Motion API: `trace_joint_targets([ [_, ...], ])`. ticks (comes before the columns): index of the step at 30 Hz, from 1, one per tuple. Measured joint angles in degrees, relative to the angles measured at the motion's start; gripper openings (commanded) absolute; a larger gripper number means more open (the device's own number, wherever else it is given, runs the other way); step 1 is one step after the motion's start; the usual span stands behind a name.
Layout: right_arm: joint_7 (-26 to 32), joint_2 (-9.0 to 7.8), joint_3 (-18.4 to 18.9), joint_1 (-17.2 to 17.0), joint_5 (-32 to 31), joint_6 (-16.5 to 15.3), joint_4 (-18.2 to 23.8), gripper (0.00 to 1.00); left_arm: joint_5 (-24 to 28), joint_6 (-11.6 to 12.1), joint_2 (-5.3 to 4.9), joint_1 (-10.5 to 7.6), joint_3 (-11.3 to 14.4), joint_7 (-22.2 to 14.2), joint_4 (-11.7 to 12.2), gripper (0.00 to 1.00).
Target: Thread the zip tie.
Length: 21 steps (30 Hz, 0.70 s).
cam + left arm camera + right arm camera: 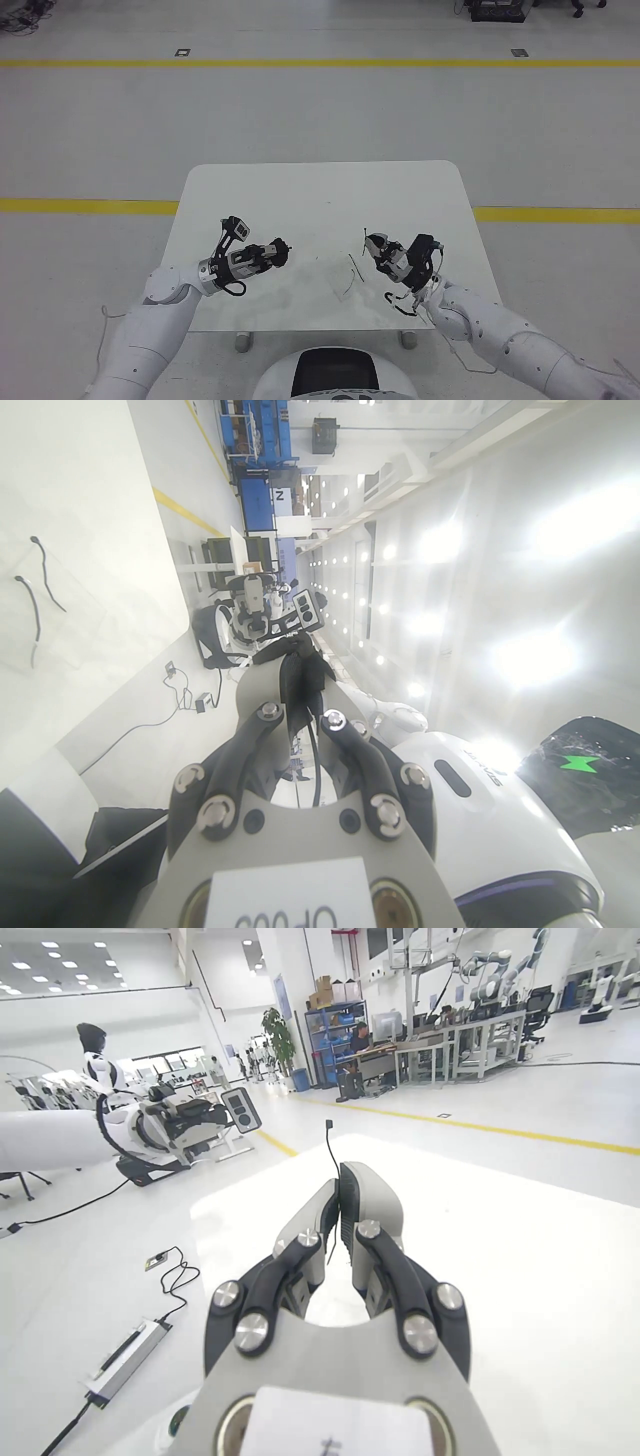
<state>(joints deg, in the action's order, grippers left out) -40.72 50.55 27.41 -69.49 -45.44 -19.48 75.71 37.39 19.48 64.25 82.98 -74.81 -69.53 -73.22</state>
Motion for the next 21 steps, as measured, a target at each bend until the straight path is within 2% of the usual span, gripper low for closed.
trace_joint_targets([
  [8,-0.1,0.04,0.1,-0.1,0.0,0.0,0.1,0.0,0.0,0.0,0.0,0.0,0.0,0.0,0.0,0.0],
  [11,-0.9,0.51,0.9,-1.1,1.6,0.2,-0.1,0.0,-0.4,-0.3,0.05,0.13,0.5,0.6,-0.3,0.0],
  [15,-6.8,1.72,1.3,-3.2,4.2,0.0,-1.4,0.0,-2.0,-0.7,0.36,0.46,3.4,2.8,-1.5,0.0],
  [21,-14.3,3.69,-0.6,-4.4,6.6,0.0,-4.1,0.0,-3.0,-0.6,1.09,-0.79,7.7,5.8,-0.7,0.0],
])
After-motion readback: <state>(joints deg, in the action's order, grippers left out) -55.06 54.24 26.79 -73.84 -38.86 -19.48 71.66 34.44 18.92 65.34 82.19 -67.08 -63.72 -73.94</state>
